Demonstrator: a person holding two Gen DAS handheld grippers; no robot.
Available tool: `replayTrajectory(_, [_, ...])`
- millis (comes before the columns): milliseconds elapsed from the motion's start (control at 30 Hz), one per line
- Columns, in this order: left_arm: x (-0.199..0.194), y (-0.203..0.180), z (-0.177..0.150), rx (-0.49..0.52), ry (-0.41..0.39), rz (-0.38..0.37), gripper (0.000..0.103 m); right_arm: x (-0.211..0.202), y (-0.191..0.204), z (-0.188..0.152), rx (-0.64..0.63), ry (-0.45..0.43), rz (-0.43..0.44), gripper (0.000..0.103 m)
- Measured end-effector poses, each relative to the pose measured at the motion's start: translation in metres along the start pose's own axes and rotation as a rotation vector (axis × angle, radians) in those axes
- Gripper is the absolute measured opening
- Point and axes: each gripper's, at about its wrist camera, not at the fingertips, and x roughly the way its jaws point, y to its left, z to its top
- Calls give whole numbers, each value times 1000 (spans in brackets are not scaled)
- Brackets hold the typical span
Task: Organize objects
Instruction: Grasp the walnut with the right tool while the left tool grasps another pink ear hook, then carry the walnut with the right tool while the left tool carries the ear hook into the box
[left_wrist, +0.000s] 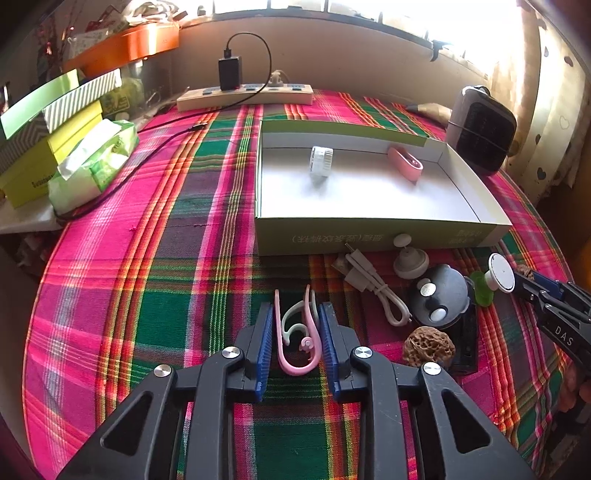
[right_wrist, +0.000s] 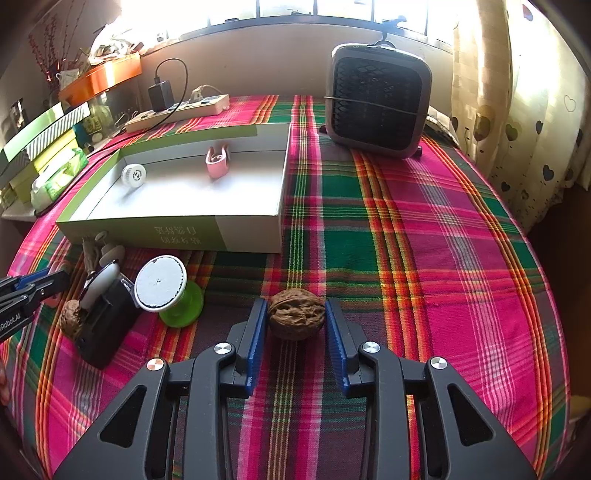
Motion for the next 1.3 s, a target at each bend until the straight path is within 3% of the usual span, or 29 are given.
replayTrajectory(667, [-2,0,0,-5,0,-8,22,-3,2,0,1,-13,18,32])
replayTrajectory(1300, [-18,-2,7,8,-51,-31,21,-21,7,11,-8,-62,40,32])
